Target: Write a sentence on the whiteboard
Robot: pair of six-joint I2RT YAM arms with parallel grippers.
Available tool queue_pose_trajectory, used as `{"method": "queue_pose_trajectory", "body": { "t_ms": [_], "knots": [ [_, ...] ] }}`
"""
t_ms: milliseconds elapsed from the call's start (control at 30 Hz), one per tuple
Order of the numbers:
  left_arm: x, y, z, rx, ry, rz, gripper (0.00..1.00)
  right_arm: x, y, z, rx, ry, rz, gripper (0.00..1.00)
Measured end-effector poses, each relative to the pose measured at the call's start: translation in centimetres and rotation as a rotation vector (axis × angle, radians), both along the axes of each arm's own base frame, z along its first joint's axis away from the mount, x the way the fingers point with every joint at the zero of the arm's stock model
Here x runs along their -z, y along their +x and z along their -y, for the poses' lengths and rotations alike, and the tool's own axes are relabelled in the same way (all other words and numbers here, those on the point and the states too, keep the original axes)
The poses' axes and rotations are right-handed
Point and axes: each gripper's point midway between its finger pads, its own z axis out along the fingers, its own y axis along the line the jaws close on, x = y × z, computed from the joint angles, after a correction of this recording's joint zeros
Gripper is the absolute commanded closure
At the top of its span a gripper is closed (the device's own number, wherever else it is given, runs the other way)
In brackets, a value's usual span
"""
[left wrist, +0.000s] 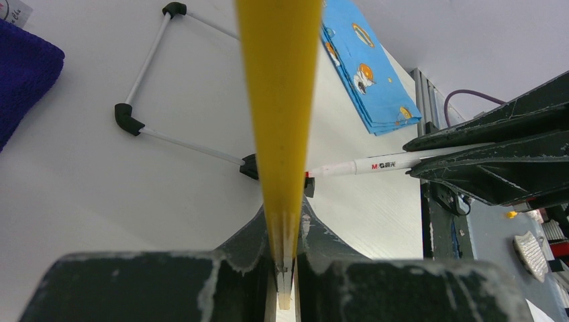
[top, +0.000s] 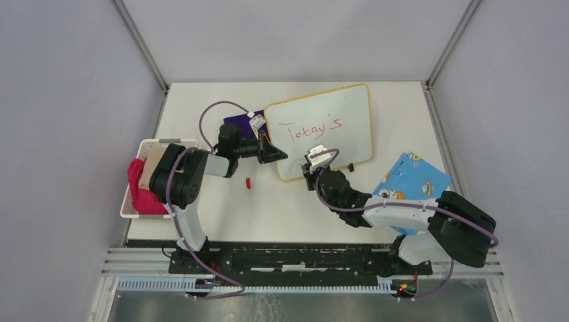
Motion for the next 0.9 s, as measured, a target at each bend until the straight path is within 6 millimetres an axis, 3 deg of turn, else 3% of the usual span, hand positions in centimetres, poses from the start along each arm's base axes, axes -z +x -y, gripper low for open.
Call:
{"method": "queue_pose_trajectory", "body": {
  "t_ms": [900],
  "knots": [
    [0.0,0.0,0.0,0.001,0.002,-0.004,0.98,1.7,-0.5,1.2,0.021,-0.021,-0.046,1.00]
  ]
}}
